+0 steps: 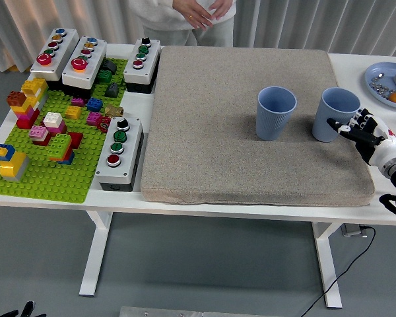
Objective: Pick cup pour cup place
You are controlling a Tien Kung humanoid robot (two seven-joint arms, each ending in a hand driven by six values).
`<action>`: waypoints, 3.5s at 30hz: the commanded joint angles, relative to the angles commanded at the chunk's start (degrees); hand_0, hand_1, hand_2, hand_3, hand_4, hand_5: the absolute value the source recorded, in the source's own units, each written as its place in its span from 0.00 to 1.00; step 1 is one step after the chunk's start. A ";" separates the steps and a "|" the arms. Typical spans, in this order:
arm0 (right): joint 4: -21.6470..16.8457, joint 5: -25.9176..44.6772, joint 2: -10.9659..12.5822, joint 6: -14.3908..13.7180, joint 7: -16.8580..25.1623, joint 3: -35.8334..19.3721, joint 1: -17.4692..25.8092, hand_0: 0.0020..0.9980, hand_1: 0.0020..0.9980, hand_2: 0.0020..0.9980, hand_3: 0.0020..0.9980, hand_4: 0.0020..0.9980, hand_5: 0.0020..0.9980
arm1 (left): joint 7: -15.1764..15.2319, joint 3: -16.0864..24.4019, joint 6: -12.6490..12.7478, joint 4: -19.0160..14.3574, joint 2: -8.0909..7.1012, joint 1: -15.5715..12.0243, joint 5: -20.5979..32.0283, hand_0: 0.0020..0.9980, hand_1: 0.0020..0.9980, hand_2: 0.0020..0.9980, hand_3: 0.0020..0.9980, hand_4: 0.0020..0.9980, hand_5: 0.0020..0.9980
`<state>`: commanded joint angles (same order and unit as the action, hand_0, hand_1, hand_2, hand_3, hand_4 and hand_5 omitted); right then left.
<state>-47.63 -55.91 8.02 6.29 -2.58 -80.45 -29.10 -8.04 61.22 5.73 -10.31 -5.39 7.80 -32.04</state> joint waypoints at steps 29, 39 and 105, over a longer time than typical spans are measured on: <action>-1.96 -1.75 0.06 -1.80 0.90 -0.08 1.03 0.84 0.65 0.52 0.62 0.77 0.20 | -0.13 0.00 0.00 0.00 -0.08 -0.27 -0.05 0.69 0.71 0.74 0.66 0.49 1.00; -5.33 -8.39 0.72 -4.76 1.37 2.00 1.03 0.83 0.65 0.52 0.62 0.77 0.21 | -0.20 0.01 -0.01 0.00 -0.32 -0.56 -0.11 0.69 0.71 0.74 0.66 0.49 1.00; -19.33 -47.04 0.55 -16.19 -1.89 10.46 -1.43 0.84 0.65 0.51 0.61 0.73 0.14 | -0.20 0.62 -0.02 0.00 -0.84 -0.43 -0.61 0.69 0.71 0.74 0.65 0.49 0.99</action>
<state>-66.95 -102.95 8.58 -9.90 -4.47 -69.98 -30.54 -8.25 61.83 5.71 -10.31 -6.23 7.38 -32.64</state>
